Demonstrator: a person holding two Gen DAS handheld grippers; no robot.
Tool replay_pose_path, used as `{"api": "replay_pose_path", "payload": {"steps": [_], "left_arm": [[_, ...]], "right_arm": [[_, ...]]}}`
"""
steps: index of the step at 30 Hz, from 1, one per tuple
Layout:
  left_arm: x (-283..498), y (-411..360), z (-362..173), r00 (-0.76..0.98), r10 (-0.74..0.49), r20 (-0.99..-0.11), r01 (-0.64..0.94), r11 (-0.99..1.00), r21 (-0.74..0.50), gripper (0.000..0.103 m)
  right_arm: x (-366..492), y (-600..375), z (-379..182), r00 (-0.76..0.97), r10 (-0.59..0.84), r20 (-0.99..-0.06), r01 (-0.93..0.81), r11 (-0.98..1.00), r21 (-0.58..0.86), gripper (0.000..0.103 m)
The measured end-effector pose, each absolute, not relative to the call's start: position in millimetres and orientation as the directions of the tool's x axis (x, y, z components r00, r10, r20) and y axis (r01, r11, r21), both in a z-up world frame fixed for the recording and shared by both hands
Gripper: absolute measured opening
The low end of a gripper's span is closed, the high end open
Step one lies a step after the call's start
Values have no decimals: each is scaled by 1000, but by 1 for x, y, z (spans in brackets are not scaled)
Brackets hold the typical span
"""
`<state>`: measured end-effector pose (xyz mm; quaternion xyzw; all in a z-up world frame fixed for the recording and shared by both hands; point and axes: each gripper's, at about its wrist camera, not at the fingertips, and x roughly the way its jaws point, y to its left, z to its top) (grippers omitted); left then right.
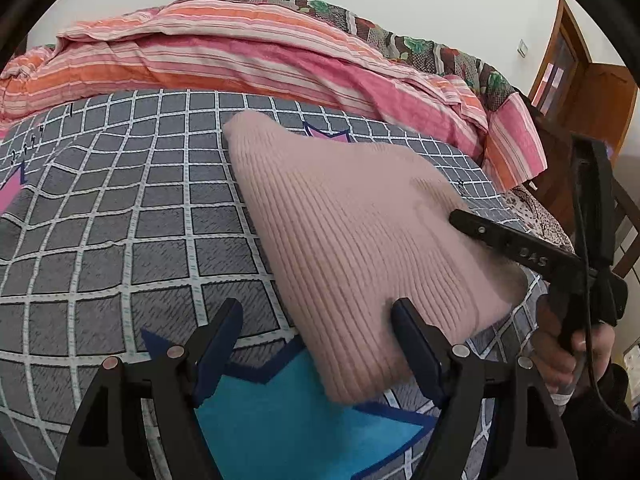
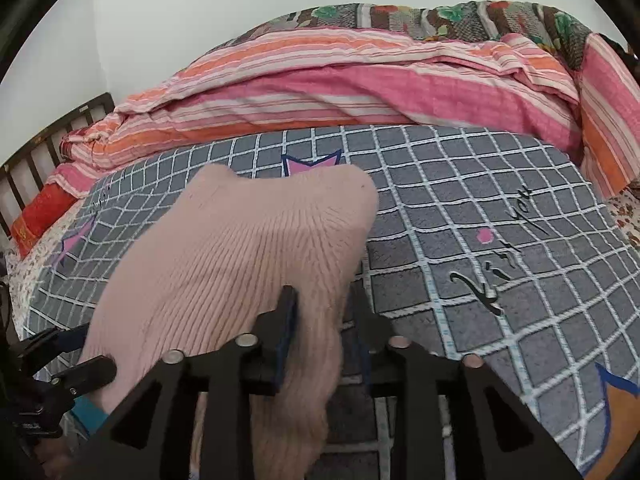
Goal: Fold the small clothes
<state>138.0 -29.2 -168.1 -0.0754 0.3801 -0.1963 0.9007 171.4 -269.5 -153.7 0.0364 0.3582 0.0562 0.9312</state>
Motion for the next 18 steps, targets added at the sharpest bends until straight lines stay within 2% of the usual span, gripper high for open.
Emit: {"api": "replay_pose_path", "payload": {"steps": [5, 9, 11, 18], "left_arm": [[142, -25, -154, 678, -377, -631, 280, 926, -253, 77], [164, -17, -149, 678, -383, -627, 239, 922, -305, 77], [177, -14, -147, 692, -347, -633, 202, 935, -292, 77], [212, -16, -161, 681, -269, -681, 160, 962, -221, 78]], "right_arm": [[162, -271, -148, 750, 159, -642, -94, 986, 135, 30], [174, -268, -145, 749, 156, -644, -90, 987, 134, 30], [181, -268, -143, 751, 158, -641, -93, 986, 135, 30], [208, -263, -155, 739, 89, -668, -95, 995, 27, 37]]}}
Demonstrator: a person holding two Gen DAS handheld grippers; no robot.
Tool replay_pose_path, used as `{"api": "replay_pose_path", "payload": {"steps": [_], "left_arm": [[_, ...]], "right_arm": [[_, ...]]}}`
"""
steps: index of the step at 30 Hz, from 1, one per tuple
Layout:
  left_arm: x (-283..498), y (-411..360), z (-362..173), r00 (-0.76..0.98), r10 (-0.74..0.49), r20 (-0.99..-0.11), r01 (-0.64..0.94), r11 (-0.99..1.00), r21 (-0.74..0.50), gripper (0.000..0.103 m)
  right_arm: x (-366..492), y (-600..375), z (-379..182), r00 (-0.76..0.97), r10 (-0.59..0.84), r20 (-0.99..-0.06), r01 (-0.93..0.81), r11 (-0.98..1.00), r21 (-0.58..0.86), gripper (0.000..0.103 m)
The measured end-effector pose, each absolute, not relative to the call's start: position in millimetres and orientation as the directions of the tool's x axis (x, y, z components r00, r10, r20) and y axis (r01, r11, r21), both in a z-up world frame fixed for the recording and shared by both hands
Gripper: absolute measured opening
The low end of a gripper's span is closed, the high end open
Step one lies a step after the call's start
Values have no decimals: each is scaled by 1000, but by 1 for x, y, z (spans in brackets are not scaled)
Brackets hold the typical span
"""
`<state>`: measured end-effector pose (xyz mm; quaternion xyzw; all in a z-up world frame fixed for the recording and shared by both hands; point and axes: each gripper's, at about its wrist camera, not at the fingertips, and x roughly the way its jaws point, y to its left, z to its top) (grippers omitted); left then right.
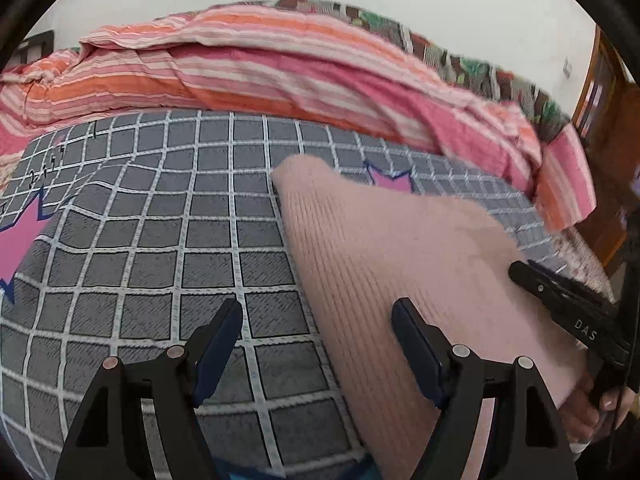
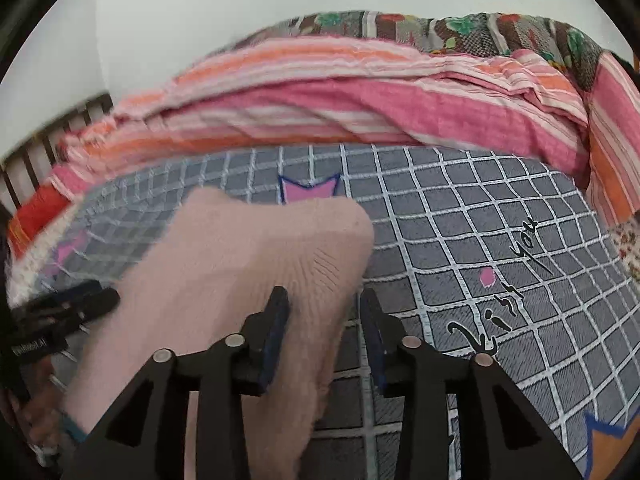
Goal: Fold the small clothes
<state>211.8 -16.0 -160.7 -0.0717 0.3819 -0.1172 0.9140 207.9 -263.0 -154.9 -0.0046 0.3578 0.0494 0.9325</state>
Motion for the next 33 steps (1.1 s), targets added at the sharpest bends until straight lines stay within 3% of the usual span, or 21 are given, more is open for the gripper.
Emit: {"api": "replay_pose_path", "payload": {"steps": [5, 10, 28, 33], "left_arm": [[206, -21, -174, 730, -236, -642, 147, 971, -189, 84], [209, -10, -182, 726, -263, -636, 127, 960, -251, 92], [204, -13, -183, 746, -241, -621, 112, 964, -239, 92], [207, -8, -184, 725, -261, -638, 87, 953, -291, 92]], "right_arm": [[202, -251, -174, 779, -9, -627, -65, 993, -94, 36], [208, -258, -177, 768, 43, -638, -86, 996, -37, 36], [206, -256, -179, 783, 45, -620, -87, 996, -37, 38], [205, -256, -178, 786, 39, -617, -82, 996, -42, 38]]}}
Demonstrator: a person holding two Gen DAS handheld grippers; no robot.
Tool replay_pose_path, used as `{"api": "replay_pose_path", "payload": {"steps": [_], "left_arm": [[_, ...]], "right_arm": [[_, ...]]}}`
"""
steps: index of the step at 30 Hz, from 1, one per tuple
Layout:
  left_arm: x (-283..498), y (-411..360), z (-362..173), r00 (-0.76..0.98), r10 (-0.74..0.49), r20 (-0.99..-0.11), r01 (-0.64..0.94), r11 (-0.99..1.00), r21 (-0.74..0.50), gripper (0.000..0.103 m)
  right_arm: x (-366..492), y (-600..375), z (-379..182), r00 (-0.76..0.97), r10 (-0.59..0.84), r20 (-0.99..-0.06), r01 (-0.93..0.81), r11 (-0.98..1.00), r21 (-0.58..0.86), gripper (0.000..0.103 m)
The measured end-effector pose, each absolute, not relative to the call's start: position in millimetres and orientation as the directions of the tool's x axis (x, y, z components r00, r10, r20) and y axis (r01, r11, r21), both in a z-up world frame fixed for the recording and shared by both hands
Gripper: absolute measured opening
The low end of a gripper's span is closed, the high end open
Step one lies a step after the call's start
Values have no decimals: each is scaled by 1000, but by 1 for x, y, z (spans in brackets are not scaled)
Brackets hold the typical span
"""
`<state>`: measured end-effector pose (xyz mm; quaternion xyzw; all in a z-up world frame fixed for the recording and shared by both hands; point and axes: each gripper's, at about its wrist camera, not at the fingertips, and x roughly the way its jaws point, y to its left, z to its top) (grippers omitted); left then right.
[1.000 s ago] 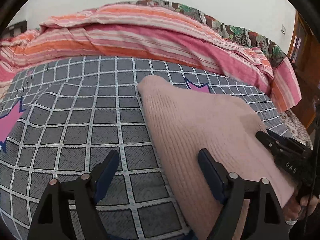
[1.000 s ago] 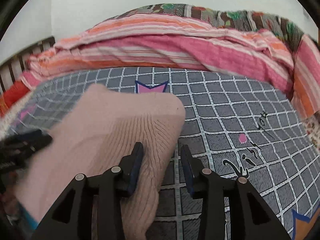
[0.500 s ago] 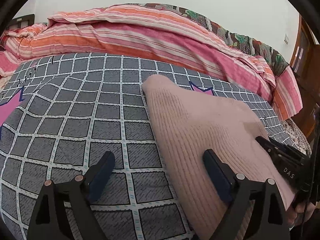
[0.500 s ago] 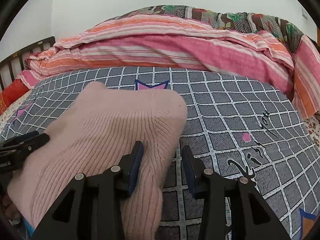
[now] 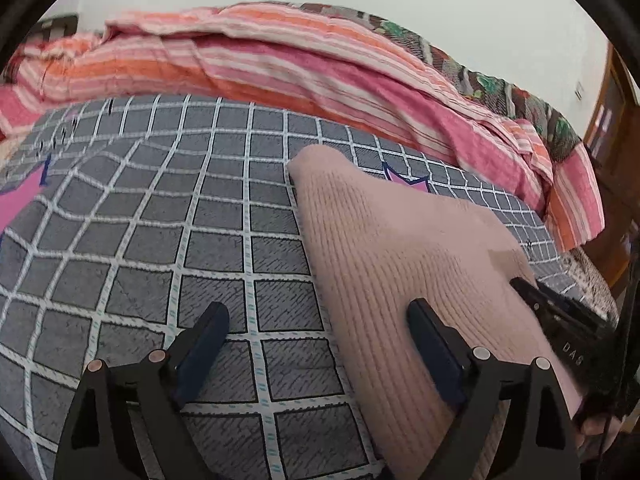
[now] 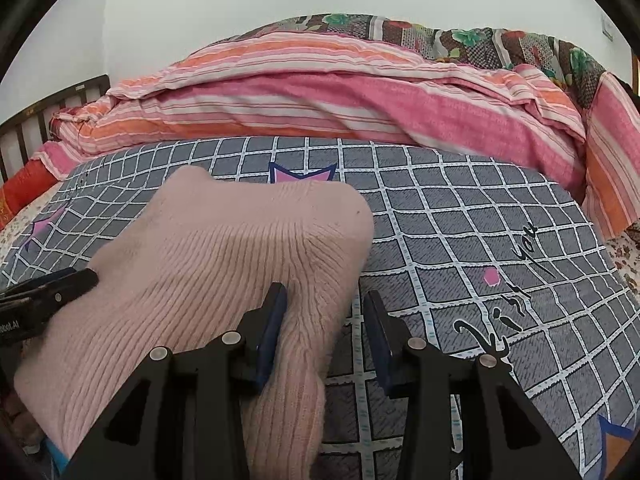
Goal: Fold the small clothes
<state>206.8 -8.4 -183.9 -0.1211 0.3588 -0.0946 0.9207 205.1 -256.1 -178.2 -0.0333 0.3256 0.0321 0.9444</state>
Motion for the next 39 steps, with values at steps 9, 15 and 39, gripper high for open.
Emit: {"api": "replay_pose_path", "payload": {"steps": [9, 15, 39], "left_arm": [[184, -5, -171, 692, -265, -671, 65, 949, -308, 91], [157, -1, -167, 679, -303, -669, 93, 939, -331, 88], [26, -31, -65, 722, -149, -675, 85, 988, -128, 89]], "right_arm": [[190, -277, -167, 737, 166, -655, -79, 984, 160, 40], [153, -275, -162, 751, 171, -637, -73, 982, 177, 31], [23, -281, -83, 741, 63, -668, 0, 996, 94, 79]]}}
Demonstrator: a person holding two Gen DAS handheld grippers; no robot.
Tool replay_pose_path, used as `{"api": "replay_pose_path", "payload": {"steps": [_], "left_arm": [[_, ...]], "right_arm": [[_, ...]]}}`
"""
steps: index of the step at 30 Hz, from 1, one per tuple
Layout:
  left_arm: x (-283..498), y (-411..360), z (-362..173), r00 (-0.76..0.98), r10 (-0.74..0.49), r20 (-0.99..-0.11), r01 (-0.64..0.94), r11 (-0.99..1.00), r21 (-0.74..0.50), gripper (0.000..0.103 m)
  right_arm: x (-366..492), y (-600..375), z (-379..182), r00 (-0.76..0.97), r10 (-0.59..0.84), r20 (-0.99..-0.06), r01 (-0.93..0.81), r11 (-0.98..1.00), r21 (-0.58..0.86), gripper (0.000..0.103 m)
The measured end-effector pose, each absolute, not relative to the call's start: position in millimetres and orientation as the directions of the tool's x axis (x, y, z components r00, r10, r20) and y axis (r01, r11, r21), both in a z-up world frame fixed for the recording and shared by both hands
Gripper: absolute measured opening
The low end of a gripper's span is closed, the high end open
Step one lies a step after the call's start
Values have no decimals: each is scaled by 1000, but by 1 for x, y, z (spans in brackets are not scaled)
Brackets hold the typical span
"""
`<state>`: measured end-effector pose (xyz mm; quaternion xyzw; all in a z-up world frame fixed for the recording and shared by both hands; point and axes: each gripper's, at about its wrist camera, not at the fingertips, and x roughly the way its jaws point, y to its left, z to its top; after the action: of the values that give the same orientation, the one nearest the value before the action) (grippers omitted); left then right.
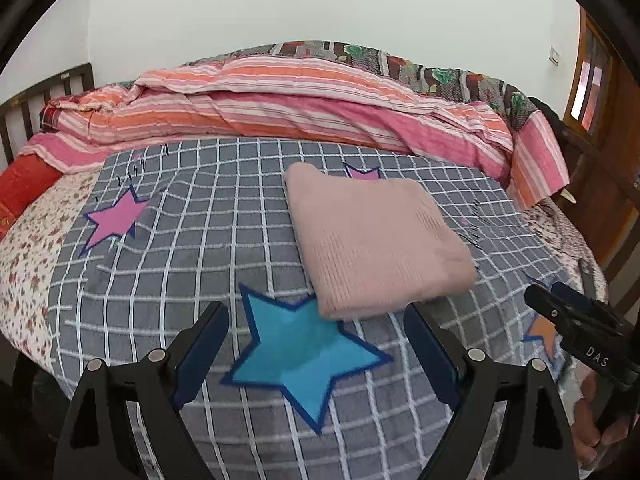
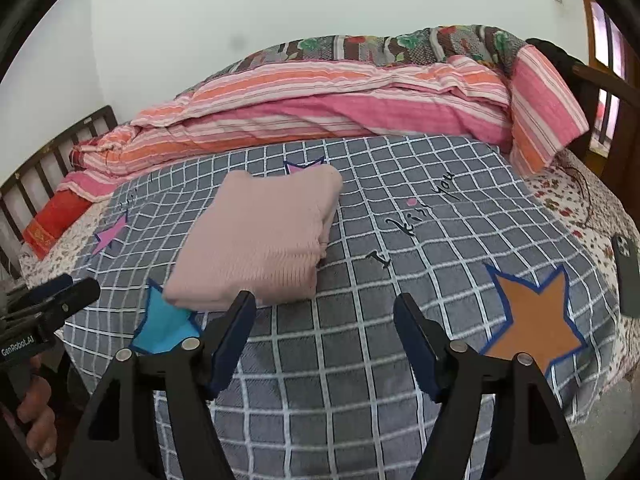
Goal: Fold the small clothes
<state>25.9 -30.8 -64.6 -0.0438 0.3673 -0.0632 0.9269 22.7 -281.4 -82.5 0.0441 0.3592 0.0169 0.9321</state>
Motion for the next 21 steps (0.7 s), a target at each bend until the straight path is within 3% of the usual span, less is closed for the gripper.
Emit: {"api": "replay_pose_path", "payload": {"steps": [1, 2, 5, 21], "left_arm": [[20, -32, -62, 726, -142, -673, 83, 989, -119, 89], [15, -32, -61, 730, -130, -671, 77, 991, -108, 89], [4, -32, -57, 730, -138, -670, 78, 990, -119, 90], [-17, -37, -47, 750, -147, -645, 104, 989, -105, 90]], "right_arm": [[19, -283, -80, 743, 60, -667, 8, 995, 98, 92], [13, -283, -77, 748, 62, -661, 8, 995, 102, 98], [1, -280, -69, 762, 10, -648, 28, 998, 48, 102], [-20, -283, -61, 768, -24, -640, 46, 999, 18, 102]]}}
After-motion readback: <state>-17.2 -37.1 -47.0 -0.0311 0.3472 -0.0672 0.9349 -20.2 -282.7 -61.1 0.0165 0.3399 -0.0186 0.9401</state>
